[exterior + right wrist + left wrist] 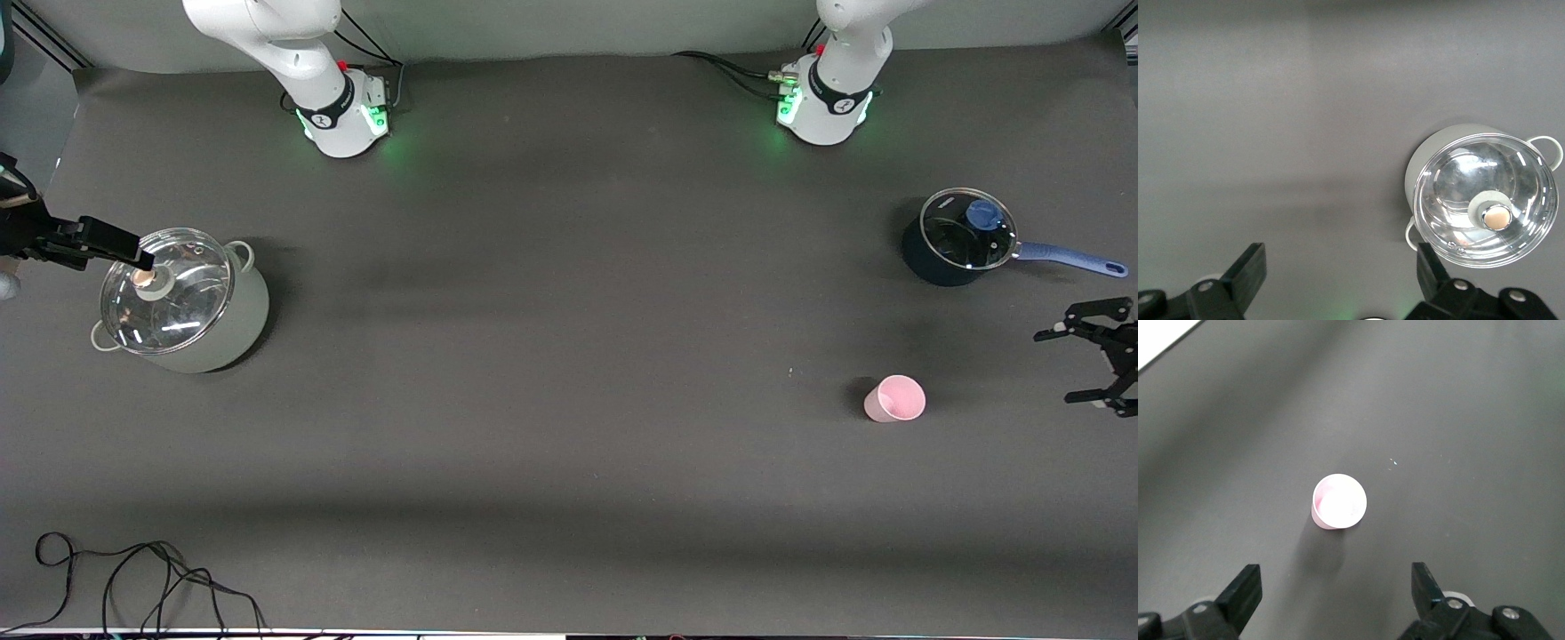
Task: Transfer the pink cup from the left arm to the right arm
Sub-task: 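Lower the open left gripper around the pink cup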
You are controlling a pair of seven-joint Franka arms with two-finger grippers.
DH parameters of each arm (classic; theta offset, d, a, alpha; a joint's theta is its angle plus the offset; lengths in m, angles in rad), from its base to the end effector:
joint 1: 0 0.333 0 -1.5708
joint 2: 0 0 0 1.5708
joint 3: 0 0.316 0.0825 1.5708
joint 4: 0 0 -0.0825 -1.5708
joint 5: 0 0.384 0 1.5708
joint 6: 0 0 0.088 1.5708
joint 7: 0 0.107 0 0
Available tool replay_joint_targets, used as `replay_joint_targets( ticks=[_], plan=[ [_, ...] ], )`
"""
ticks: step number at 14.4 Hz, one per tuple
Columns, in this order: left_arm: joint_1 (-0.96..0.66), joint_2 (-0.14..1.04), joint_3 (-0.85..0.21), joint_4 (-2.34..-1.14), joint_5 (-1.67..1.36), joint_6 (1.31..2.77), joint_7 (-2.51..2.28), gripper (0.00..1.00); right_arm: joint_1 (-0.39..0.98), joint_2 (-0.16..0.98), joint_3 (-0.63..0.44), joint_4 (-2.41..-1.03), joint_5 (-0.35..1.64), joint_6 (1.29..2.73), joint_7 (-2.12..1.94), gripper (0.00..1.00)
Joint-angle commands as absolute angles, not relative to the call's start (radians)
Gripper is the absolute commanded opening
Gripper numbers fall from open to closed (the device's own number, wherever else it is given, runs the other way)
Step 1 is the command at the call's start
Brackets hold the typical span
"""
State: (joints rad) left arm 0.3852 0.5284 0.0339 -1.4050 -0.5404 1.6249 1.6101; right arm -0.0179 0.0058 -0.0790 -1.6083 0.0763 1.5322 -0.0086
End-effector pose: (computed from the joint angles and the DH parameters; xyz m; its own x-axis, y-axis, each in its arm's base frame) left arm 0.6397 0.2230 0.3894 0.4815 -0.7345 0.4782 -0.8759 -0.3844 0.2915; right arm 0.5487 -0.0448 0.6008 0.9931 -0.0850 -0.0810 -0.0912 -0.9929 -0.0764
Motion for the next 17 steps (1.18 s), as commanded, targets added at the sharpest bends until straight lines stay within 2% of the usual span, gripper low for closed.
replay_joint_targets(
  ticks=[1,6,12,17],
  plan=[
    [0.442,0.569,0.025,-1.425,-0.613,1.617,1.765,1.0,-0.015,0.014,-0.083,-1.589,0.089,1.52,-0.02,1.0],
    [0.531,0.672,0.025,-1.502,-0.758,1.612,2.081,1.0,-0.015,0.014,-0.083,-1.588,0.089,1.52,-0.02,1.0],
    [0.565,0.767,0.023,-1.615,-0.955,1.632,2.417,1.0,-0.015,0.014,-0.083,-1.588,0.089,1.52,-0.021,1.0],
    [0.546,0.802,0.02,-1.723,-1.109,1.73,2.609,1.0,-0.015,0.014,-0.083,-1.588,0.089,1.52,-0.02,1.0]
  ],
)
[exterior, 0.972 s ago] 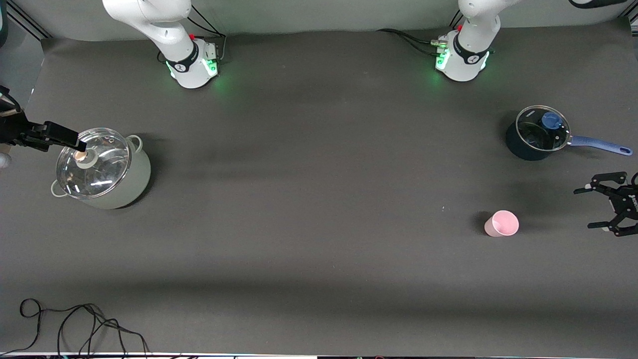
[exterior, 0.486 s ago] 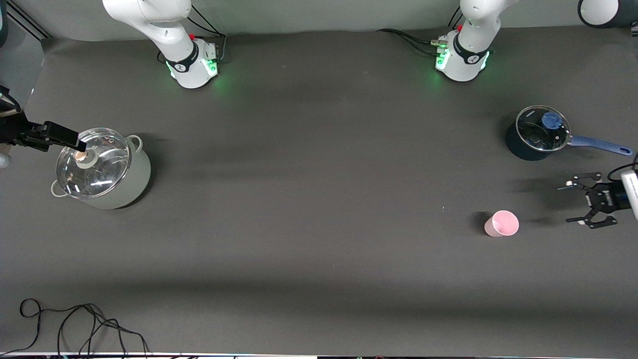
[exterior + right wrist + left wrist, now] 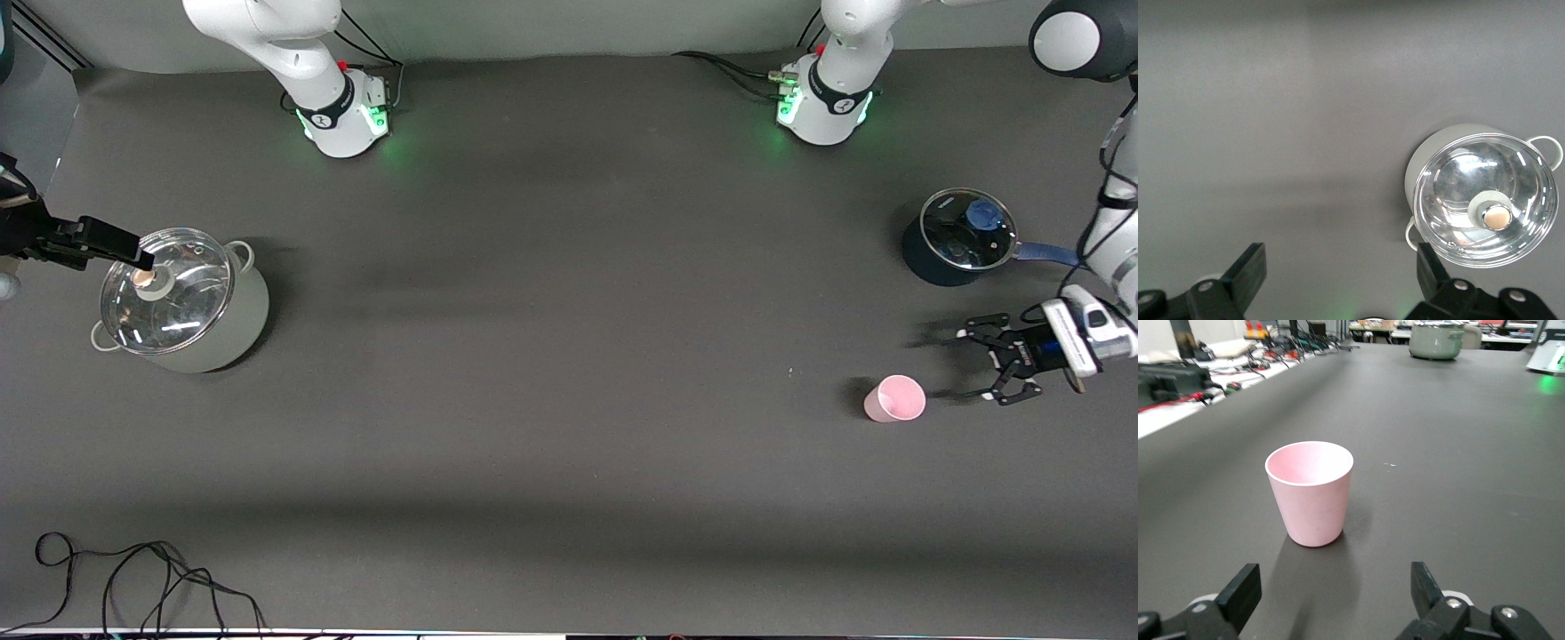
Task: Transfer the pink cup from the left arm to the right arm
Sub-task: 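Lower the open left gripper around the pink cup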
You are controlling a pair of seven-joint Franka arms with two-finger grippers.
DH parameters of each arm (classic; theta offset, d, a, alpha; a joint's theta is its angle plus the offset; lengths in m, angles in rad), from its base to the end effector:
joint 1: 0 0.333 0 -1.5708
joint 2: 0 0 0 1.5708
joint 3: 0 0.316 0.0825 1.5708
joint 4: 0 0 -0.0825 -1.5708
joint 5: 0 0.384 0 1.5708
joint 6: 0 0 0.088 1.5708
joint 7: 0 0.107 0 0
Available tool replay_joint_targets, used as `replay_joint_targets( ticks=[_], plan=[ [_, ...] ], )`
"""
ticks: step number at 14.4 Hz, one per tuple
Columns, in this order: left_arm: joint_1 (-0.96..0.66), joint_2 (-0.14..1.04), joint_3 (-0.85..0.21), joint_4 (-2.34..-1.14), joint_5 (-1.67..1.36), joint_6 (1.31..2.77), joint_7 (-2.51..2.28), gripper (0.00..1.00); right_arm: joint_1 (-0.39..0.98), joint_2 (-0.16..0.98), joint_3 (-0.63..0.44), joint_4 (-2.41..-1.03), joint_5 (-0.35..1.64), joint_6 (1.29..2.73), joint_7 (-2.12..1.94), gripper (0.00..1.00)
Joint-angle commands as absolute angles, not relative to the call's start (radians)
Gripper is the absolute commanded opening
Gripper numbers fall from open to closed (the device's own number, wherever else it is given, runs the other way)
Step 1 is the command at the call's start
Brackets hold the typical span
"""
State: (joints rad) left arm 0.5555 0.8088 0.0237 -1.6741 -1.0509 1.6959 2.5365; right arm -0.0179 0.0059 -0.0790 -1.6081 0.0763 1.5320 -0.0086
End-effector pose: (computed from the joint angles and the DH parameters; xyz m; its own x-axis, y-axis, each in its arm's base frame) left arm 0.5558 0.2637 0.1285 0.0839 -0.4066 0.9097 -0.9765 -0.2156 -0.0063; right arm 0.5488 -0.0448 0.6008 0.9931 -0.0850 -0.0811 -0.0912 -0.9929 -0.0764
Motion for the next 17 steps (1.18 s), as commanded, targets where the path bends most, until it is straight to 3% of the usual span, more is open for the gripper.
replay_joint_targets(
  ticks=[1,17],
  plan=[
    [0.532,0.805,0.018,-1.732,-1.121,1.752,2.612,1.0,-0.015,0.014,-0.083,-1.588,0.089,1.52,-0.02,1.0],
    [0.426,0.851,-0.037,-1.792,-1.315,1.908,2.678,1.0,-0.015,0.012,-0.083,-1.589,0.089,1.52,-0.026,1.0]
  ],
)
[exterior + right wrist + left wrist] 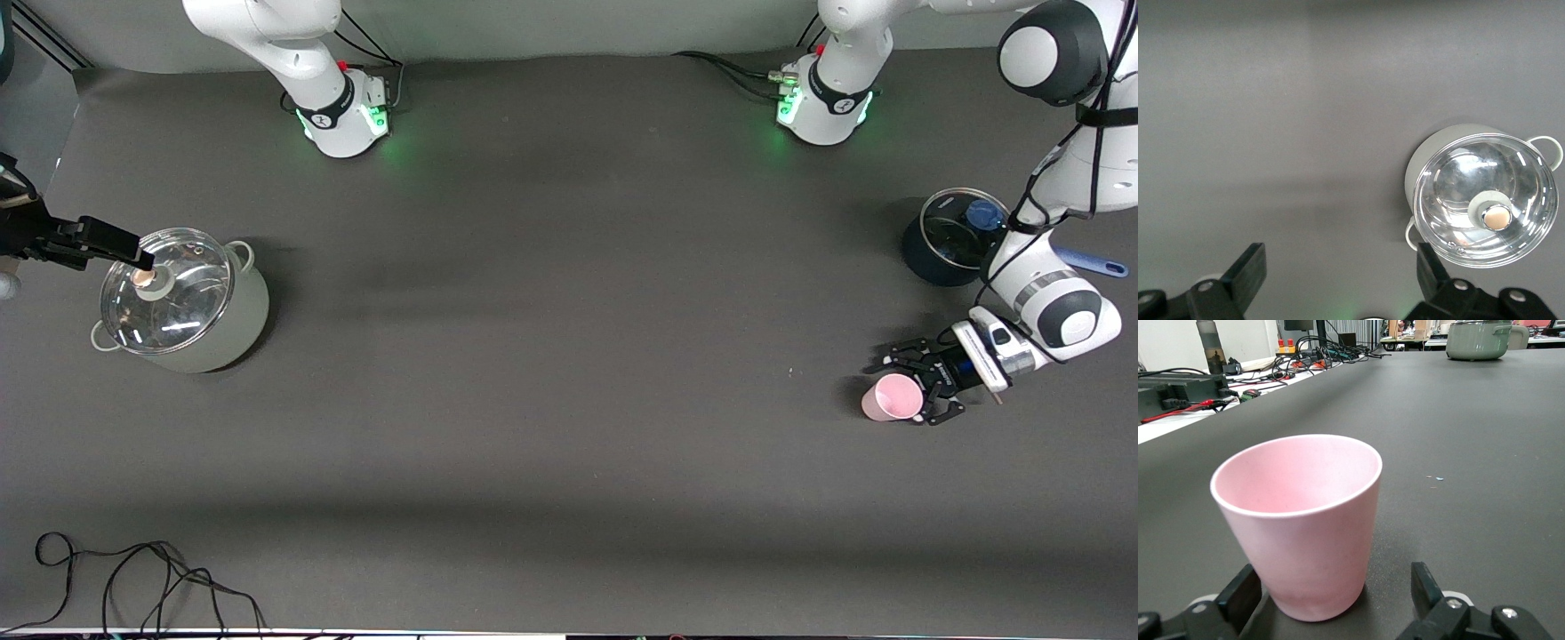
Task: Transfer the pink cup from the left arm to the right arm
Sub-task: 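Grasp the pink cup with the left gripper and carry it to mid-table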
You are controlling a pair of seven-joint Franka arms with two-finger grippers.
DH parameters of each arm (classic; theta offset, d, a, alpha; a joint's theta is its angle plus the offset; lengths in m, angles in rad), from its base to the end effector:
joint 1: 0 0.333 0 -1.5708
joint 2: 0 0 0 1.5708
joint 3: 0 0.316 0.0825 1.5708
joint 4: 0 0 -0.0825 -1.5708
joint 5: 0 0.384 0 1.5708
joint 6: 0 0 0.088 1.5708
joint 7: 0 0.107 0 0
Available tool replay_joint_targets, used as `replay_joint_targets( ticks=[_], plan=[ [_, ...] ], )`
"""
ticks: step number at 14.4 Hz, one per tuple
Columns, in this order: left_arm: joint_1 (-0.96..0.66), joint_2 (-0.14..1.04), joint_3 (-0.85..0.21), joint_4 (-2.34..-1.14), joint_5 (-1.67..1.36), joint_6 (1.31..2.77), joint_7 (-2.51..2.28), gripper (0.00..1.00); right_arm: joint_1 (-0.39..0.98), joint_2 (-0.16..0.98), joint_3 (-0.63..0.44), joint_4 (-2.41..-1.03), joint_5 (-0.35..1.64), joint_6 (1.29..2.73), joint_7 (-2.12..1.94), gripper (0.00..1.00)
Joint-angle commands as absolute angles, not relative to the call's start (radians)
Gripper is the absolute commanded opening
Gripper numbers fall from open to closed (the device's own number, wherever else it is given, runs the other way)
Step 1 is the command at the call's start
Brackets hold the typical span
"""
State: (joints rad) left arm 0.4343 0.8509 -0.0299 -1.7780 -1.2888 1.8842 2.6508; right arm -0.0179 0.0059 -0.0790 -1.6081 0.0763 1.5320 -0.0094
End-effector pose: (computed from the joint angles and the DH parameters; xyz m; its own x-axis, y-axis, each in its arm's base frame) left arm 0.5726 0.1673 0.0751 0.0736 -0.3737 0.9246 -0.9514 -0.3042 -0.0472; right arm 0.5488 -0.0448 0.6008 0.9931 -0.0842 -0.0811 -0.0904 -0.9930 -0.0765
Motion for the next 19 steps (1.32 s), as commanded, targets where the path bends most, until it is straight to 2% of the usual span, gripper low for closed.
replay_joint_targets(
  ticks=[1,5,6,7,8,9,11,15,19],
  plan=[
    [0.428,0.851,-0.041,-1.793,-1.316,1.914,2.678,1.0,-0.015,0.012,-0.083,-1.589,0.089,1.52,-0.026,1.0],
    [0.416,0.864,-0.041,-1.799,-1.364,1.913,2.674,1.0,-0.015,0.012,-0.083,-1.591,0.089,1.52,-0.026,1.0],
    [0.416,0.862,-0.041,-1.799,-1.364,1.913,2.675,0.94,-0.015,0.012,-0.083,-1.591,0.089,1.52,-0.026,1.0],
    [0.416,0.861,-0.041,-1.799,-1.364,1.913,2.675,0.78,-0.015,0.011,-0.083,-1.591,0.089,1.52,-0.026,1.0],
    [0.416,0.859,-0.041,-1.798,-1.364,1.913,2.675,0.65,-0.015,0.012,-0.083,-1.591,0.089,1.52,-0.026,1.0],
    [0.416,0.859,-0.041,-1.798,-1.364,1.913,2.674,0.55,-0.015,0.012,-0.083,-1.591,0.089,1.52,-0.026,1.0],
    [0.416,0.854,-0.041,-1.798,-1.364,1.913,2.665,0.44,-0.015,0.012,-0.083,-1.591,0.089,1.52,-0.026,1.0],
    [0.382,0.816,-0.041,-1.781,-1.362,1.922,2.547,0.4,-0.015,0.012,-0.083,-1.591,0.089,1.52,-0.026,1.0],
    [0.286,0.685,-0.041,-1.795,-1.361,1.96,2.314,0.39,-0.017,0.009,-0.087,-1.591,0.089,1.519,-0.021,1.0]
  ],
)
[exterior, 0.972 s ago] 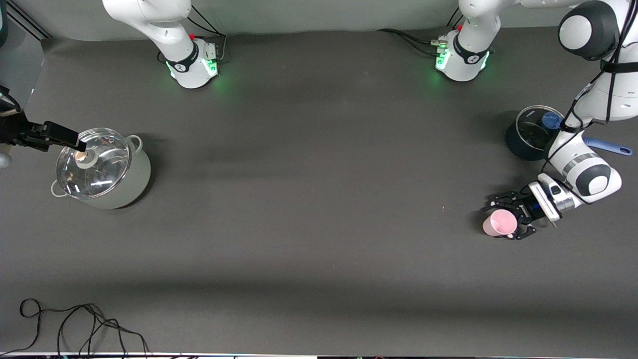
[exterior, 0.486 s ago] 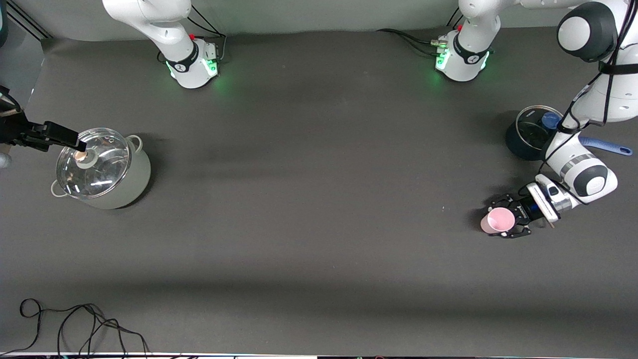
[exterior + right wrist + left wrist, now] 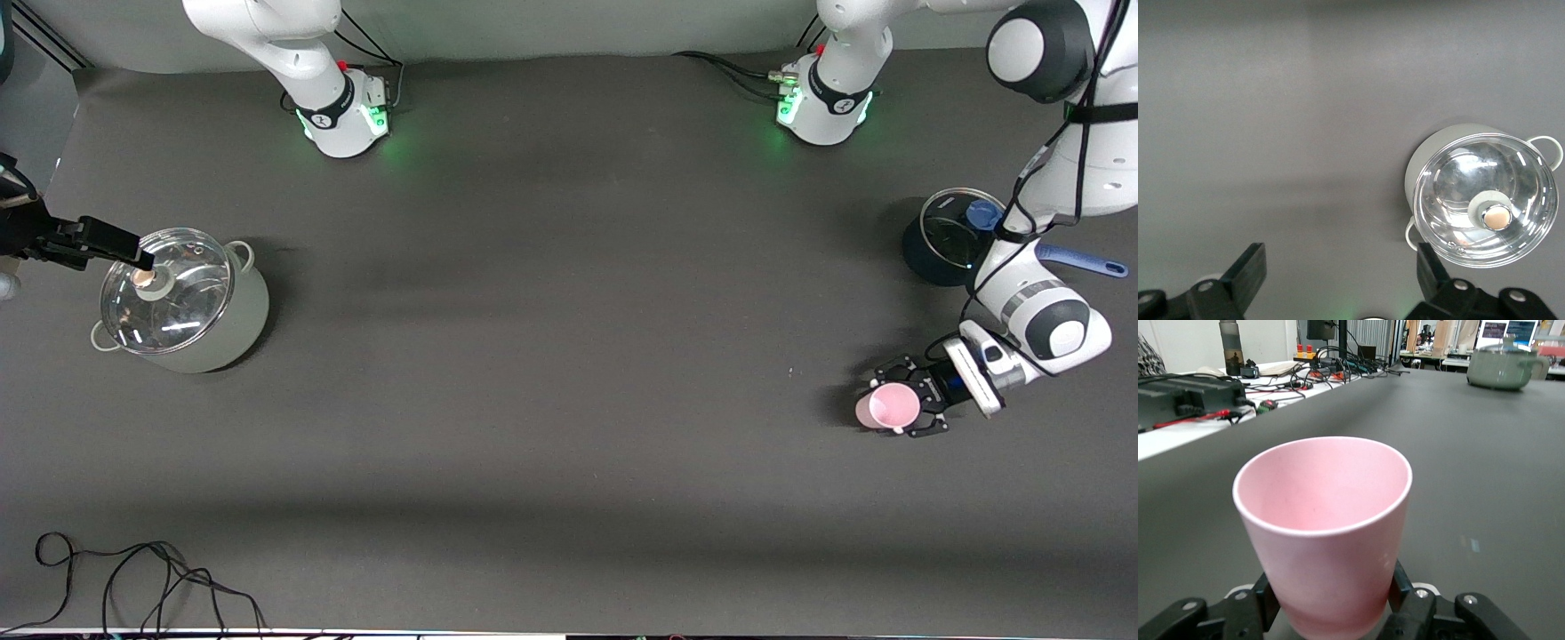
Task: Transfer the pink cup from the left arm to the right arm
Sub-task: 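Grasp the pink cup with the left gripper and carry it to mid-table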
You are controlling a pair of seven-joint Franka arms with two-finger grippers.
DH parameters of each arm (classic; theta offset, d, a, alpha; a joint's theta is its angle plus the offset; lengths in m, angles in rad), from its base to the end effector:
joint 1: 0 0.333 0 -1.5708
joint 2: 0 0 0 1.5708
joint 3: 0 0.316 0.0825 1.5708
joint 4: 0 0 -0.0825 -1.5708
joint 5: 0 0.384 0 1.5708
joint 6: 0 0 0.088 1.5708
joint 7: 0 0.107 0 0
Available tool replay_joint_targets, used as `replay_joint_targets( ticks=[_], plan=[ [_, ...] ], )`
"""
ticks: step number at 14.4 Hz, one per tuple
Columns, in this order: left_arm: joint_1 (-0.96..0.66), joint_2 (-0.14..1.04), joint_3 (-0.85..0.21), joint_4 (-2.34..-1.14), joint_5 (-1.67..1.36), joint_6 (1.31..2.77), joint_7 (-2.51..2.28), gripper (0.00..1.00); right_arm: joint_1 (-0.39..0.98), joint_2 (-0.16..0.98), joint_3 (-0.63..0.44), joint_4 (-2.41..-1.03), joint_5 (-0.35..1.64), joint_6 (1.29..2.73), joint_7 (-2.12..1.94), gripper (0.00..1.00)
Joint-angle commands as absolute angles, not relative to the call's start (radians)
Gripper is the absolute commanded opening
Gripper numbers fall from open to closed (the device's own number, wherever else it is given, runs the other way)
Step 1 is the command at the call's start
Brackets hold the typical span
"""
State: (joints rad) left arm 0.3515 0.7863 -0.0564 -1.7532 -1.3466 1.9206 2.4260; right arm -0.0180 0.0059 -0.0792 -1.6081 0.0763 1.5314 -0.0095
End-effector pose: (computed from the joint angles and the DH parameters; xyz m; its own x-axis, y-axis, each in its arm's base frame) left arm 0.6159 0.1175 0.1243 0.1845 -0.3201 0.9292 -0.9337 -0.3522 0.0641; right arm 0.5487 -0.0449 0.6008 0.9931 -0.0843 -0.0817 -0.0906 -0.9929 -0.0765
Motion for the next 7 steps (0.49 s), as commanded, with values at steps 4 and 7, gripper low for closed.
replay_joint_targets(
  ticks=[4,7],
  plan=[
    [0.155,0.545,-0.041,-1.853,-1.361,1.967,2.128,0.39,-0.015,0.008,-0.089,-1.591,0.092,1.517,0.001,1.0],
    [0.03,0.462,-0.041,-1.873,-1.361,1.974,1.952,0.38,-0.015,0.005,-0.086,-1.591,0.094,1.513,0.174,0.99]
  ],
)
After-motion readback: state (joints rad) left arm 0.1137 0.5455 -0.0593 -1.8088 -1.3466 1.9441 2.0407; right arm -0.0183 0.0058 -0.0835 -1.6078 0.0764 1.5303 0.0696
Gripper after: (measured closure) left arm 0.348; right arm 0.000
